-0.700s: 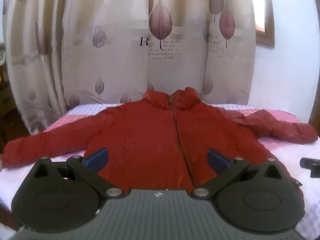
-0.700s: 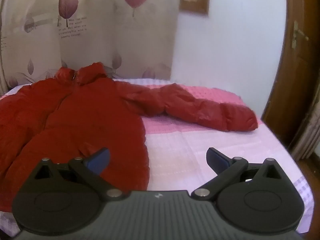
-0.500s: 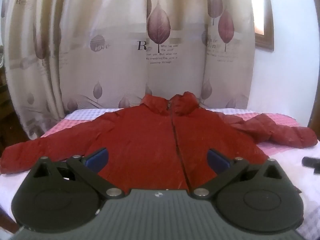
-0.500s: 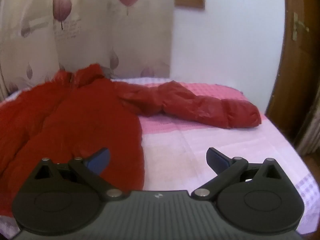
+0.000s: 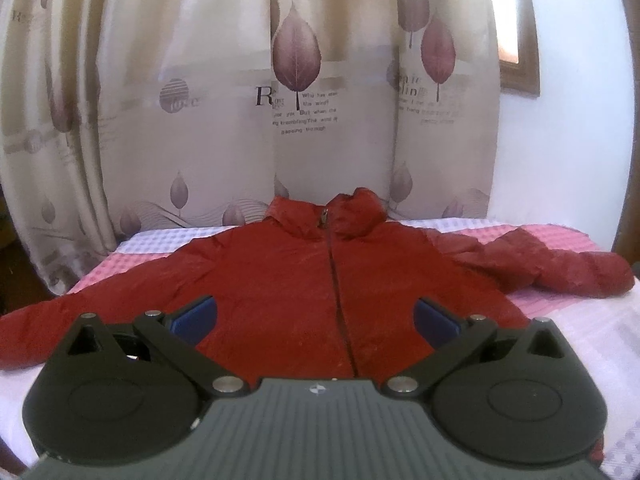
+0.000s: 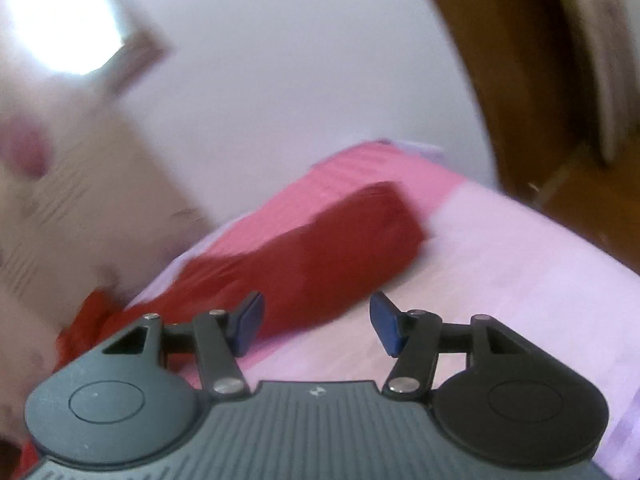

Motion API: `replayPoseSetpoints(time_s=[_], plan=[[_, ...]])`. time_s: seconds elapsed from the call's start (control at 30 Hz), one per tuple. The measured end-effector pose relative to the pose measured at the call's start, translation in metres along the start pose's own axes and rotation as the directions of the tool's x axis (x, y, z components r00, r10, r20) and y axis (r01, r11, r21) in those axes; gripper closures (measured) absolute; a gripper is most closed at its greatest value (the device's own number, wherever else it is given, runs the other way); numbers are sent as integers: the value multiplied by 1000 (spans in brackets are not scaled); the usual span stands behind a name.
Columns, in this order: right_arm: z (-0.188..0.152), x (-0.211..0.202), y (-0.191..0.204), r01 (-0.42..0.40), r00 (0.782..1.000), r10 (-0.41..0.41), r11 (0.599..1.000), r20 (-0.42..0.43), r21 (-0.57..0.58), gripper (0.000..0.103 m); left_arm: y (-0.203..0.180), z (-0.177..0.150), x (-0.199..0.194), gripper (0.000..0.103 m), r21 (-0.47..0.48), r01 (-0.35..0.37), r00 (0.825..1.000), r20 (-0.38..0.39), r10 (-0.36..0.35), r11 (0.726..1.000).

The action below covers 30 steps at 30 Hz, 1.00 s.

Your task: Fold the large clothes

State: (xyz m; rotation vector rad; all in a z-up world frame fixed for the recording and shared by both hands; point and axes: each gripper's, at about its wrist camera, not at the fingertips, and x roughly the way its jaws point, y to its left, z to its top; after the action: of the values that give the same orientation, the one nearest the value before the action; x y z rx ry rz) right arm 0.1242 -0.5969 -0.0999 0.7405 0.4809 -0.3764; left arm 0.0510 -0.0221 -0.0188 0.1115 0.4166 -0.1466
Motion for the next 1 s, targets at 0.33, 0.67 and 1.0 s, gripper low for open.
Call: replayPoseSetpoints(time_s=[0.33, 0.67, 1.0], plan=[[13, 73, -37, 60, 998, -59, 993, -14, 103, 44, 4, 2, 24, 0, -17, -15, 999, -45, 14, 1000], [35, 88, -9, 34, 997, -41, 995, 73, 91, 90, 23, 2, 28, 0, -34, -59, 997, -61, 57, 998], [42, -13, 242, -421, 858, 472, 872, 203, -249, 91, 65, 2, 0, 0, -100, -74, 997, -2, 74, 992]])
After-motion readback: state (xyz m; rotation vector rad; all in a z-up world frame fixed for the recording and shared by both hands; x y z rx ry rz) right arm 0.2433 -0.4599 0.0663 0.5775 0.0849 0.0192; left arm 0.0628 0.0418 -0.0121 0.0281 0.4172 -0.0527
